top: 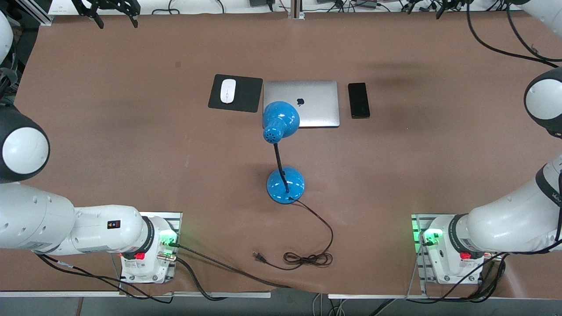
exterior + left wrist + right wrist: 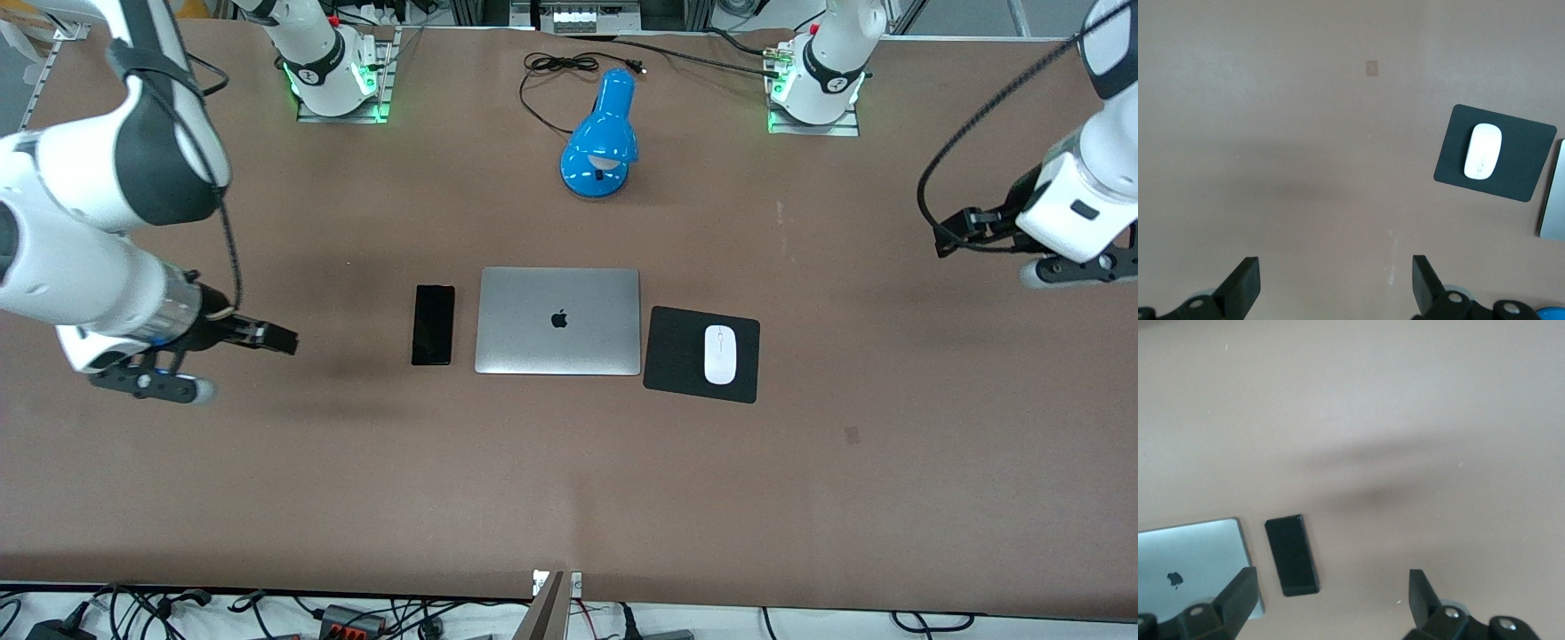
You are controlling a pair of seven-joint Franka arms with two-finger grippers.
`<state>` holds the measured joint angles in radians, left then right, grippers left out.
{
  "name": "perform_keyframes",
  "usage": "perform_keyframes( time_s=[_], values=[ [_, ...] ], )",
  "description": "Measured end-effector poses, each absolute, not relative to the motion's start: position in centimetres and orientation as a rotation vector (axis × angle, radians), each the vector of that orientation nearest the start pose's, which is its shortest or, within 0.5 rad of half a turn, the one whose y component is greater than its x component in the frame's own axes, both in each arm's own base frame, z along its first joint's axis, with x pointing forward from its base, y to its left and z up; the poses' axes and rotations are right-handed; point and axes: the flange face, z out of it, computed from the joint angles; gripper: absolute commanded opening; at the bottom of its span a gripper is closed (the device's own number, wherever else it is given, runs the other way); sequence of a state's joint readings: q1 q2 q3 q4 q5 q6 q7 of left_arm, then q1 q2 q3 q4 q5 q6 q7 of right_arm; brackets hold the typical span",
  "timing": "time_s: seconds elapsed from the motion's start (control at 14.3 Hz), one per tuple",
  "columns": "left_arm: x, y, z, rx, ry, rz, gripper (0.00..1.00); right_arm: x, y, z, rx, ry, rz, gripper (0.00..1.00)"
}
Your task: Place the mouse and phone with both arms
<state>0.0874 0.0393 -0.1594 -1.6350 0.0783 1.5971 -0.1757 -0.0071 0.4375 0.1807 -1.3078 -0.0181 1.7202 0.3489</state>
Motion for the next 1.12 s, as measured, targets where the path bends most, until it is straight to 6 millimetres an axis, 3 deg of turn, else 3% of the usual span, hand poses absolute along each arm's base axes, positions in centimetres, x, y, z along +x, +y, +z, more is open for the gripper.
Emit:
perform_keyframes(
  time_s=[0.14,0.35,0.56,0.77,1.12],
  values=[
    [56.2,-2.8,58.3,-3.055,-0.159,0.081,1.0,67.6,5.4,52.4,-3.097,0.272,-0.013,1.0],
    [55.1,-3.2,59.0,-3.048,-0.147,0.127,1.0,65.4,-0.2,57.1,-3.142,0.205,-0.047,1.0],
    [55.1,-3.5,59.9,-3.053,-0.14,0.067,1.0,64.1,-3.9,59.4,-3.167,0.118,-0.08,1.0],
    [55.3,-3.5,60.1,-3.056,-0.137,0.043,1.0,62.8,-4.2,60.0,-3.169,0.099,-0.066,1.0],
    [55.3,-3.5,60.1,-3.057,-0.121,0.041,1.0,60.3,-3.8,58.2,-3.164,0.073,-0.094,1.0]
  ],
)
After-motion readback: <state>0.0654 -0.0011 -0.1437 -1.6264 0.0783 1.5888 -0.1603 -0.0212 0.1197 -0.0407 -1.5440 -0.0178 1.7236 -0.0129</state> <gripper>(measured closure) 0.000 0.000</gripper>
